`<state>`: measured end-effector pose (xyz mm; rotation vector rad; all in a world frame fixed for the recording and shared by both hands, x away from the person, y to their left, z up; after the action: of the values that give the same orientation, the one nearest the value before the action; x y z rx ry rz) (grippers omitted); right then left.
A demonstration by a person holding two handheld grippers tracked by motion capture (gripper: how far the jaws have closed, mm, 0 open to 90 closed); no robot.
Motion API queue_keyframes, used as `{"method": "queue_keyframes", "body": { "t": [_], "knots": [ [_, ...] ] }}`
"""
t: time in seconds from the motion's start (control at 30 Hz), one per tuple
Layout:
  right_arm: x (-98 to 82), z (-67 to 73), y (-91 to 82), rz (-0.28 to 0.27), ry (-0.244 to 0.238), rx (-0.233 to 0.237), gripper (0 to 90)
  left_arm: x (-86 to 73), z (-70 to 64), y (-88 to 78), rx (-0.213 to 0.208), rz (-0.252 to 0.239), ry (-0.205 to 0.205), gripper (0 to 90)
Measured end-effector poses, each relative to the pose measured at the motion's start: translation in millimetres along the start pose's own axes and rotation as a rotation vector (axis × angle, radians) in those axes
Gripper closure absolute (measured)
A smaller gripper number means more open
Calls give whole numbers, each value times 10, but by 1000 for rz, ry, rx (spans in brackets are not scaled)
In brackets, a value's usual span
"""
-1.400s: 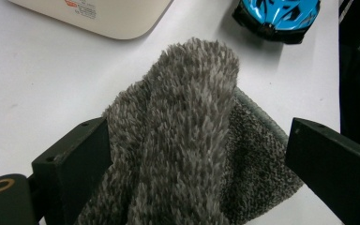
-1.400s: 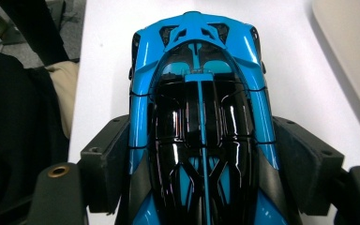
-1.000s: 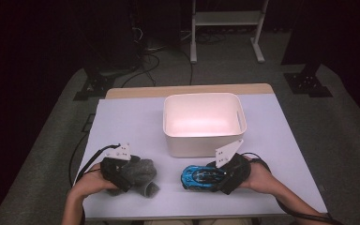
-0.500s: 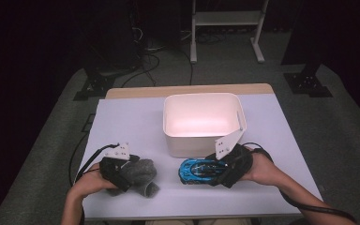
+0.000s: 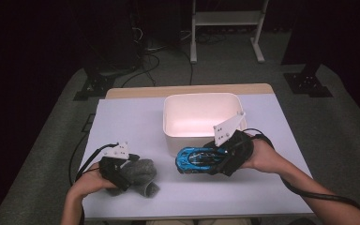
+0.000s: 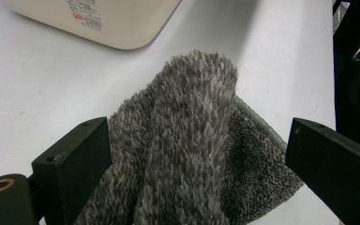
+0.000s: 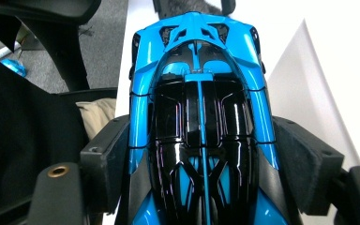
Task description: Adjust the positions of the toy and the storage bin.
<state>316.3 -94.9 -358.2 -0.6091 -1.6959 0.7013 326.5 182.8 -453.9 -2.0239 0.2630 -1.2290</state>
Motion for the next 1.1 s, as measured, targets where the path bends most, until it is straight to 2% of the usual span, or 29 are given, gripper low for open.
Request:
{"method": "queue_keyframes", "body": {
  "t": [0.57, 1.1],
  "knots": [
    [174, -338, -284, -16, -22, -37, 252, -33, 44, -33, 4, -5, -14, 63],
    [221, -676, -379, 2, -18, -64, 252, -62, 90, -76, 12, -22, -35, 62]
  ]
}}
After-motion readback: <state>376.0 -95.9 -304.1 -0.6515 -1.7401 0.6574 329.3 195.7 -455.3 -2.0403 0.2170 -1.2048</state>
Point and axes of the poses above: each handheld gripper's, and its own axes: y roughly forward along the jaws, x roughly out of its top, z roughly to its left, the point moved 7 cm from there along y, roughly forward along the jaws, and after that the axes turned 15 degrees about -y, right-handed, at the moved point
